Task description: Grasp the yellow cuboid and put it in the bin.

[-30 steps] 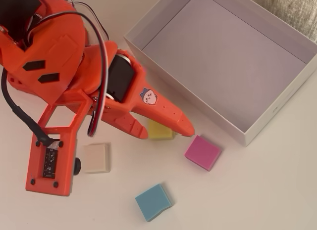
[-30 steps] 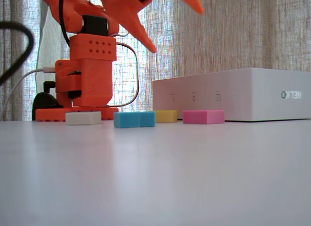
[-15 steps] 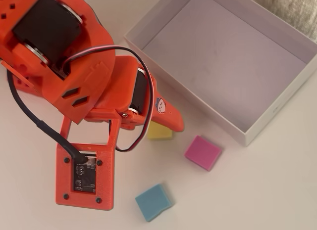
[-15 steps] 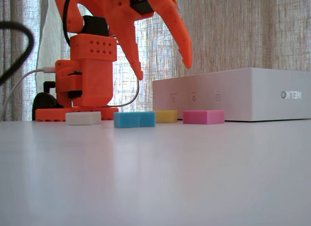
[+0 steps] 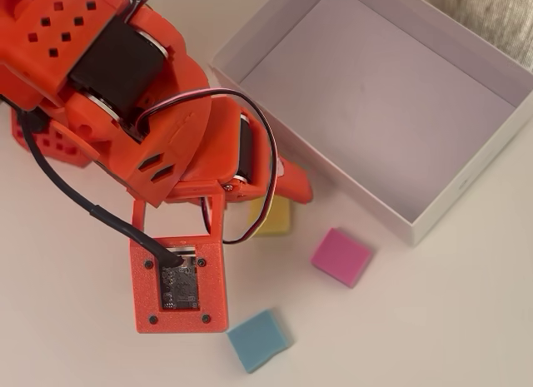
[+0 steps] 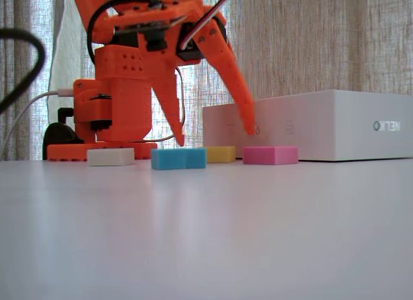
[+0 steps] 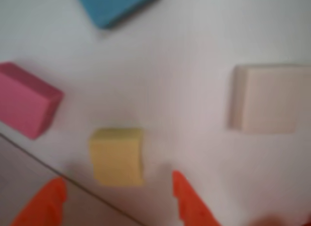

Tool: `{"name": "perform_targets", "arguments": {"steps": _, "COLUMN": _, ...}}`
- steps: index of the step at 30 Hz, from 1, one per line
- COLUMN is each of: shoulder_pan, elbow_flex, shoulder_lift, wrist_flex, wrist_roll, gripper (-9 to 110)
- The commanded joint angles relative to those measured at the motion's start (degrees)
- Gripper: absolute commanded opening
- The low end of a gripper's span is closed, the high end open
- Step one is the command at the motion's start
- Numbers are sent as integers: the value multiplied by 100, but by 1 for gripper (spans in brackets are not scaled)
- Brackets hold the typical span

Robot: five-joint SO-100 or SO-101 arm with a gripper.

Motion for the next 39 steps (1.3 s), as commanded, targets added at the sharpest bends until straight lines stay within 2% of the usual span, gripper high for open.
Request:
{"name": "perform_targets", "arguments": {"steps": 1, "shoulder_pan": 0, "elbow_flex": 9, "shoulder_lift": -105, "wrist_flex": -105, "wrist_roll": -9, "gripper": 28}}
{"name": "perform_targets", "arguments": {"steps": 21, "shoulder_pan": -220, "elbow_flex": -721, "shoulder_lift": -1591, "wrist_flex": -510, "wrist_roll": 35, "gripper": 28}}
{"name": "perform_targets", "arguments": {"steps": 34, "shoulder_pan": -62, "elbow_flex": -606, "shoulder_lift": -1644, "wrist_flex": -624, "wrist_roll": 35, "gripper": 15}}
{"name": "perform_targets", "arguments": {"steps": 39, "shoulder_pan": -26, "elbow_flex": -606, "shoulder_lift": -1635, "wrist_flex": -642, "wrist_roll": 35, "gripper": 4}}
